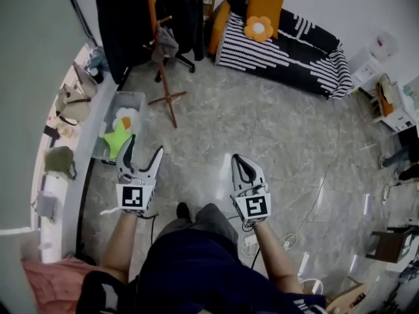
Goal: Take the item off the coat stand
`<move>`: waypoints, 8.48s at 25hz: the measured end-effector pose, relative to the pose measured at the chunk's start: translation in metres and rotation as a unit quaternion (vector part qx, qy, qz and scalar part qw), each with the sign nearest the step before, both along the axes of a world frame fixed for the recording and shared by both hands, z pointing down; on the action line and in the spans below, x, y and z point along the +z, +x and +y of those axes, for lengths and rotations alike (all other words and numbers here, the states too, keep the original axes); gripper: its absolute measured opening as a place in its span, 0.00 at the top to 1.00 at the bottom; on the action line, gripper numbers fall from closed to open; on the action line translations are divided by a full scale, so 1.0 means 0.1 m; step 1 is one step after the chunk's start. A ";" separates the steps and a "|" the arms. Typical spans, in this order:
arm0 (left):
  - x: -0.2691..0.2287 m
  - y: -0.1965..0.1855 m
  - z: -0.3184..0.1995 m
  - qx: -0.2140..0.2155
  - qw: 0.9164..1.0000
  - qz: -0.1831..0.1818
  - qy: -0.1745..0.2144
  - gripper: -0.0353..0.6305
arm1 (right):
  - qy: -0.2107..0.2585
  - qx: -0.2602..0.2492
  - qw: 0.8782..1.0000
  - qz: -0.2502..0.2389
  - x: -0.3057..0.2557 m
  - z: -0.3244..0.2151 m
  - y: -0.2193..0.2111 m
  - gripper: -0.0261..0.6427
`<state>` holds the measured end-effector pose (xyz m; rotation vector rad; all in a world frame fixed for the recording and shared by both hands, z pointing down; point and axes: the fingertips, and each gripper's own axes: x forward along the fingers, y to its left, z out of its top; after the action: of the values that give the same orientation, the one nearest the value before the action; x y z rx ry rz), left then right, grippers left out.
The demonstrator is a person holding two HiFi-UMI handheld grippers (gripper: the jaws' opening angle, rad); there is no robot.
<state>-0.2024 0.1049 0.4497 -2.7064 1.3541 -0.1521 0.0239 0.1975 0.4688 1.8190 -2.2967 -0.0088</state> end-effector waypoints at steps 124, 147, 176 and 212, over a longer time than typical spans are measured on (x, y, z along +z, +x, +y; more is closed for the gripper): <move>0.15 2.06 -5.06 -0.123 0.992 -0.021 0.012 0.90 | -0.054 -0.128 0.990 -0.034 0.30 -5.16 1.67 0.93; 0.24 1.36 -4.25 -0.150 0.989 0.010 -0.006 0.90 | -0.019 -0.158 0.985 -0.060 0.04 -5.10 1.43 0.93; 0.45 0.92 -4.03 -0.188 0.982 0.010 -0.017 0.90 | -0.035 -0.151 0.987 -0.041 0.13 -5.20 1.41 0.93; 0.50 0.86 -4.00 -0.187 0.982 0.005 -0.018 0.90 | -0.025 -0.145 0.989 -0.012 0.15 -5.27 1.33 0.94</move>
<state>-0.1161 -0.2947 0.4997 -2.4505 1.8669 -0.1946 0.1564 -0.3293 0.4834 1.4534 -2.5326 0.0246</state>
